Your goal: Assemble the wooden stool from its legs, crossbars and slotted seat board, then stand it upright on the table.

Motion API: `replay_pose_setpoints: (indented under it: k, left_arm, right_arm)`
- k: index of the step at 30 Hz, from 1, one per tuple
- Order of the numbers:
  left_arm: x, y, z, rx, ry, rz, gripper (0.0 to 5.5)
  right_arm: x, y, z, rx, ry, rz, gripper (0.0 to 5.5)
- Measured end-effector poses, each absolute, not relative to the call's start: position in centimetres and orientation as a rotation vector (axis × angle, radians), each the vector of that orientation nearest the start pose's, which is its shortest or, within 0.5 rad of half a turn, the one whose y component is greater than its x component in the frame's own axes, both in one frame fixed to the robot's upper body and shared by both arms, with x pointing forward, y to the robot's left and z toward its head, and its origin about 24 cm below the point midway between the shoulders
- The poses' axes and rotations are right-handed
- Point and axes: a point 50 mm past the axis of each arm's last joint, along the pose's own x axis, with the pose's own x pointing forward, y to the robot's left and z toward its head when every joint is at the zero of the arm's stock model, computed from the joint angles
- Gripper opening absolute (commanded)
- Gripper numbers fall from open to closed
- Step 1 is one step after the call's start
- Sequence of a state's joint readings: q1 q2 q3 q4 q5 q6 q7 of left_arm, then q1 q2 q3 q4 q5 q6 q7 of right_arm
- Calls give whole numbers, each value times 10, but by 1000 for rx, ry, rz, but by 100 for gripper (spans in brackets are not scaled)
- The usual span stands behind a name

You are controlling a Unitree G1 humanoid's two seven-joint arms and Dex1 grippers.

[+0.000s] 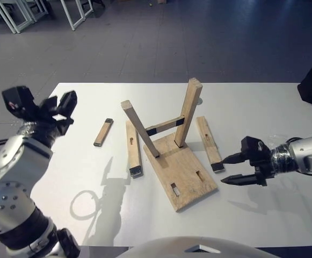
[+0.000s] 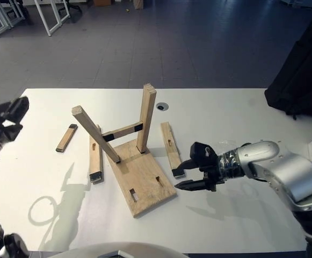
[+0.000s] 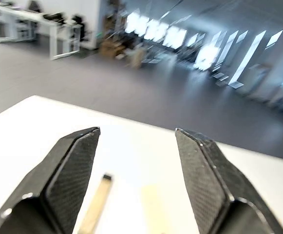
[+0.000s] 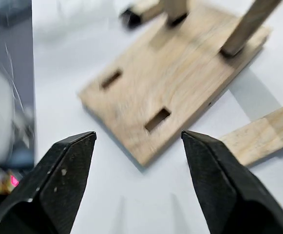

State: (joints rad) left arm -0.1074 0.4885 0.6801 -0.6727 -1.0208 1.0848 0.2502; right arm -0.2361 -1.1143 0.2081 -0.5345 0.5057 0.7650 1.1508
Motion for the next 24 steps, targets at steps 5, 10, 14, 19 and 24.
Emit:
replay_pose_setpoints:
  k: [5,10,14,19,24]
  left_arm:
    - [208,261,173,-189,122,122,285]
    - [212,258,166,-183,144,96,285]
    - [216,257,162,-185,157,78,285]
    - [229,265,158,-178,184,95,285]
    - [239,266,154,-128,204,97,285]
  right_arm:
    - [193,-172,113,-923,424,1563,319]
    - [175,-161,95,-978,278,1707,319]
    - [177,-148,76,-966,201,1689,319]
    - [188,-112,53,-897,99,1611,319]
    - [195,-87,44,-838,60,1519,319]
